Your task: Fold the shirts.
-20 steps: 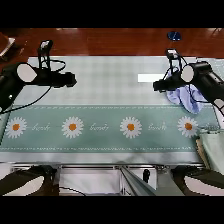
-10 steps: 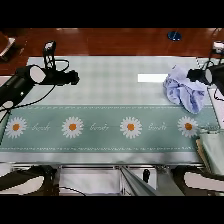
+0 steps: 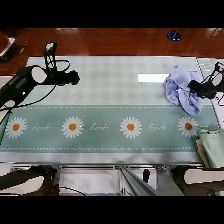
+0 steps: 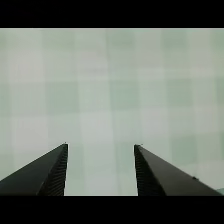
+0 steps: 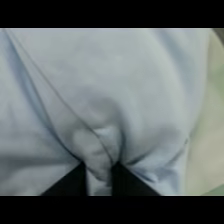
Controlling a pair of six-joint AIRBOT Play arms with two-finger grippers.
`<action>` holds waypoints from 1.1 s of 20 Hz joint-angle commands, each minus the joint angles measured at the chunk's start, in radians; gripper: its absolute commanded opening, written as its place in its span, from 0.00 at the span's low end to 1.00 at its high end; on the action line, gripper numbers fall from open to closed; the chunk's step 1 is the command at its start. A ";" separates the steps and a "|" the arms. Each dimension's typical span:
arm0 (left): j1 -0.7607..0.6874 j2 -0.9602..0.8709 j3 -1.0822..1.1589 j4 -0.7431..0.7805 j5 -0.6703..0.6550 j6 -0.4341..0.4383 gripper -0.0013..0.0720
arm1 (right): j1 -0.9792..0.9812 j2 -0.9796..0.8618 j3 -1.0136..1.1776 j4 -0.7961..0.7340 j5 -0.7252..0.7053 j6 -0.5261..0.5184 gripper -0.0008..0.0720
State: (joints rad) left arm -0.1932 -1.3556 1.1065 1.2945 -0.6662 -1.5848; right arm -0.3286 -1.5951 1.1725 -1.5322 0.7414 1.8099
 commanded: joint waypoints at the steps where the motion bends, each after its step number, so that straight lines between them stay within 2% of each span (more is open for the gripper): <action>1: 0.013 0.018 0.000 0.001 -0.112 0.004 0.71 | -0.006 -0.023 0.024 0.327 0.086 -0.272 0.04; 3: 0.074 0.062 0.000 0.000 -0.220 -0.003 0.71 | 0.002 0.001 0.100 0.433 0.166 -0.392 0.04; 5: 0.159 0.135 -0.001 -0.002 -0.335 -0.002 0.71 | 0.033 0.073 0.192 0.429 0.179 -0.410 0.04; 7: 0.199 0.250 -0.037 -0.043 -0.418 0.036 0.71 | 0.076 0.168 0.285 0.429 0.154 -0.414 0.04; 11: 0.158 0.557 -0.252 -0.143 -0.375 0.054 0.71 | 0.190 0.339 0.513 0.427 0.112 -0.420 0.04; 15: 0.133 0.799 -0.440 -0.145 -0.311 0.022 0.71 | 0.294 0.418 0.764 0.448 0.175 -0.393 0.04; 19: 0.133 0.871 -0.499 -0.143 -0.280 -0.004 0.71 | 0.418 0.461 0.921 0.385 0.163 -0.407 0.04; 22: 0.132 0.868 -0.499 -0.143 -0.249 -0.011 0.71 | 0.470 0.496 0.922 0.385 0.256 -0.425 0.04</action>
State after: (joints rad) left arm -0.0601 -0.5129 0.6281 1.1530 -0.9459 -1.5845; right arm 0.0792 -1.1336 2.0510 -1.1355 0.9318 1.3991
